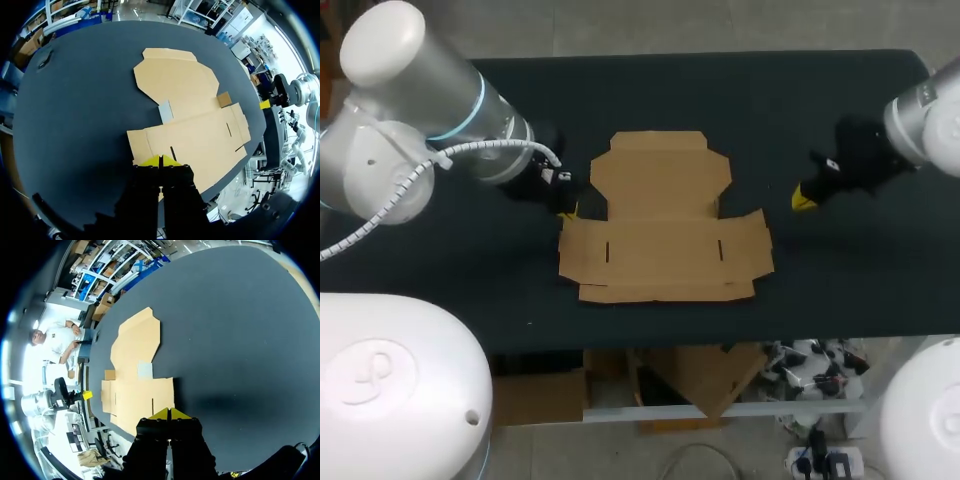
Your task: Assemble the packaging by folding the flat box into shape, placing the metal phone stand inside, and closing the box properly
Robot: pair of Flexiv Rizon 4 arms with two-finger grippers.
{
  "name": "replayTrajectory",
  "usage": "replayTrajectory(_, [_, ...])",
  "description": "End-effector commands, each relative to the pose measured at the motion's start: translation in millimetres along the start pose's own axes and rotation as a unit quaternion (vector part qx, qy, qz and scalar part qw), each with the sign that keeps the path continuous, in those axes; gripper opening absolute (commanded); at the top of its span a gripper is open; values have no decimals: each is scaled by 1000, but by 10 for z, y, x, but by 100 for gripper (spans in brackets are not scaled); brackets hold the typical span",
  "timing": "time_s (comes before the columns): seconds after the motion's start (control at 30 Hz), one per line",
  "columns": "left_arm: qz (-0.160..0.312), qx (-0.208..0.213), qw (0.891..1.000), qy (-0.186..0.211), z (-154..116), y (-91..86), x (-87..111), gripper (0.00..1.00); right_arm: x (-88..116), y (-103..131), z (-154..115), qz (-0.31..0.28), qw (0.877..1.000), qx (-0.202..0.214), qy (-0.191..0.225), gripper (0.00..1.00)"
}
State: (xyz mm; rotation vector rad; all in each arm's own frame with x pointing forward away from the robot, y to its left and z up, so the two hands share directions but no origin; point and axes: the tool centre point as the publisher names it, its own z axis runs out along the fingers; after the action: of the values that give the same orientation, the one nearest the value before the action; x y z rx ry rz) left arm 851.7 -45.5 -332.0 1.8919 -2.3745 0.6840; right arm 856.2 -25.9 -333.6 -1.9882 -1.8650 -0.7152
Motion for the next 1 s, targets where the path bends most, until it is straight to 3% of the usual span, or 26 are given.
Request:
replayTrajectory(0.03, [-3, 9, 1000, -7, -183, 190, 2, 0, 62, -176, -176, -2, 1000, 1, -2, 0])
replayTrajectory(0.63, [-16, 13, 1000, -12, -403, 891, -35, 0, 38, -870, -250, -10, 1000, 20, -14, 0])
replayTrajectory(1.0, [-26, 6, 1000, -4, -360, 1190, -39, 0, -60, -1126, -177, -10, 999, 28, -11, 0])
